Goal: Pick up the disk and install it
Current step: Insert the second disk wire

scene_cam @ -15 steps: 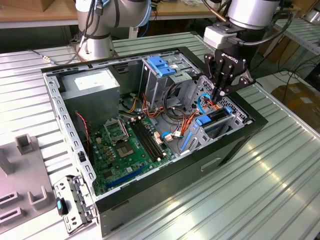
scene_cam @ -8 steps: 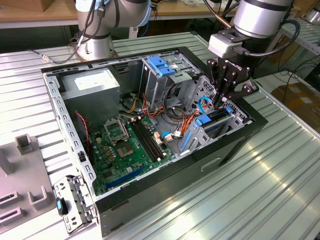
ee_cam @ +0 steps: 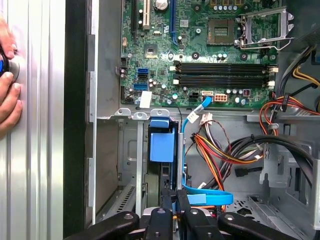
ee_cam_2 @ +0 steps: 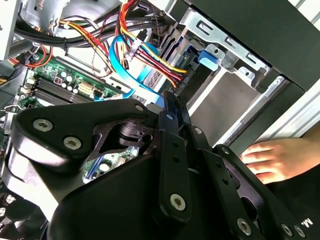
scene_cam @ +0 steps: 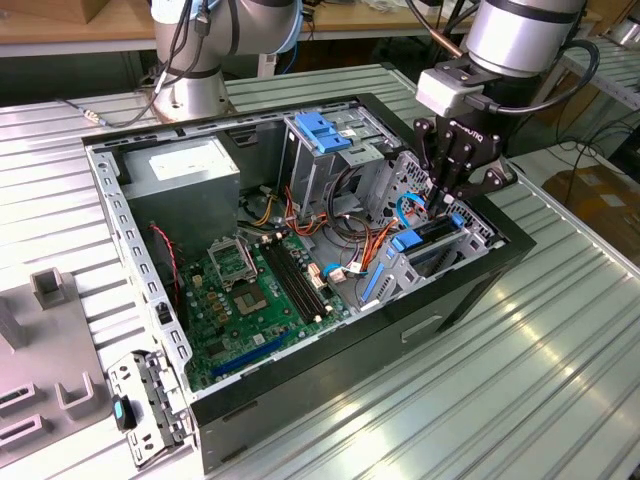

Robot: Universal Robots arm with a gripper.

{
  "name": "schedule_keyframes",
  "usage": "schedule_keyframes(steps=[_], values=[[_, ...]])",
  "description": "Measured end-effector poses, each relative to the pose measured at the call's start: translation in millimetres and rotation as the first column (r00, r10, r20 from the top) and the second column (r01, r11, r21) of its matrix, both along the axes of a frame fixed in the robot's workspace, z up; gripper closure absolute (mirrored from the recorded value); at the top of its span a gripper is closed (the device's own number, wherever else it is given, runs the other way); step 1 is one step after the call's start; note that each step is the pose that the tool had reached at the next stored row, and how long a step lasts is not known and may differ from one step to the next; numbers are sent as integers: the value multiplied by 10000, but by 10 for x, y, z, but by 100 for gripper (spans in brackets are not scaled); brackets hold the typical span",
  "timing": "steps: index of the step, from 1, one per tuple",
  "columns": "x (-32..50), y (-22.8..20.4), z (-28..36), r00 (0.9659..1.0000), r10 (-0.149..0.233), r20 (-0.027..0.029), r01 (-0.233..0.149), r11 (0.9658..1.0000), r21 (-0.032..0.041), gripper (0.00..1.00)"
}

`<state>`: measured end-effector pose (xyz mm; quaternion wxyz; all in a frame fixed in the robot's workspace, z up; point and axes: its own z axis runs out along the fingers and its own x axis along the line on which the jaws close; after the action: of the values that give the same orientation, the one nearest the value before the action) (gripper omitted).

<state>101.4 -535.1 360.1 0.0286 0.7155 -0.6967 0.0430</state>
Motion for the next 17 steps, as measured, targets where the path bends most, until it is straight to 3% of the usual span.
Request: schedule_keyframes(steps=[4,7,10,11,17], values=[[-22,-11,-12,10000,48,55,-48,10000,3,84],[-46,-24,-23,9998,78,181,-80,9999,123,84],[-65,-34,-27,9996,91,250,-96,9997,203,84],[-73,-45,-32,9995,94,298,-102,9997,244,84],[-89,-110,-67,9992,91,394,-107,9991,401,84]])
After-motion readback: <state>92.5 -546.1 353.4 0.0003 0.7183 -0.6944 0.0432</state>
